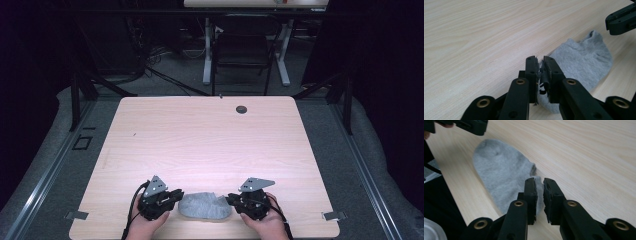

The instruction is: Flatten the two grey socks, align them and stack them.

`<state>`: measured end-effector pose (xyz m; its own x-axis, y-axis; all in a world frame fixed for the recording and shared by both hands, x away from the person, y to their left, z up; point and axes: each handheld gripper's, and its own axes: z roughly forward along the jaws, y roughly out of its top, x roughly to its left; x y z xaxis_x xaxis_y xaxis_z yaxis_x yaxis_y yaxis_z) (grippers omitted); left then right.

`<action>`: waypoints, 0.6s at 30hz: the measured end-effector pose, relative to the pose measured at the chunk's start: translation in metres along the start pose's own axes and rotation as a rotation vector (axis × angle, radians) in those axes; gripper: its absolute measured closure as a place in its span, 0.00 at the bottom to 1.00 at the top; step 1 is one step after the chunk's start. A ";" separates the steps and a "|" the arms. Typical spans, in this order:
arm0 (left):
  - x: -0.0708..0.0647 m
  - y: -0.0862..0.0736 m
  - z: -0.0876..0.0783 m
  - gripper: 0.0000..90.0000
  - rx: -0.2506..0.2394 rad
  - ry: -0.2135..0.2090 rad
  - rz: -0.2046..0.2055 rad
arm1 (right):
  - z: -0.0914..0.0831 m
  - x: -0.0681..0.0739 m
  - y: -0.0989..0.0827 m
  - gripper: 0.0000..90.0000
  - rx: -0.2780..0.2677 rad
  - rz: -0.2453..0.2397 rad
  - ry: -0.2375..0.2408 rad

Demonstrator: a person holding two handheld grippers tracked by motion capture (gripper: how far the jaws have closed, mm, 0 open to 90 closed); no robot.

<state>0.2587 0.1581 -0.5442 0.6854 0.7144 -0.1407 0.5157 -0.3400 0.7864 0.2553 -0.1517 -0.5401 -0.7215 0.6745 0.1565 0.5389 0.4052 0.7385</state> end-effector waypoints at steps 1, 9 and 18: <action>-0.003 0.000 -0.001 0.95 0.006 -0.004 0.023 | 0.000 0.005 0.001 0.94 -0.009 -0.029 0.008; -0.007 -0.006 0.009 1.00 0.068 0.007 0.050 | 0.014 0.010 -0.001 1.00 0.041 -0.068 -0.001; -0.005 -0.013 0.015 1.00 0.108 0.004 0.040 | 0.026 0.008 -0.009 1.00 0.114 -0.064 0.001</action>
<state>0.2567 0.1498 -0.5627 0.7043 0.7016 -0.1078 0.5407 -0.4319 0.7219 0.2557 -0.1335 -0.5623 -0.7568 0.6440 0.1120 0.5371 0.5151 0.6680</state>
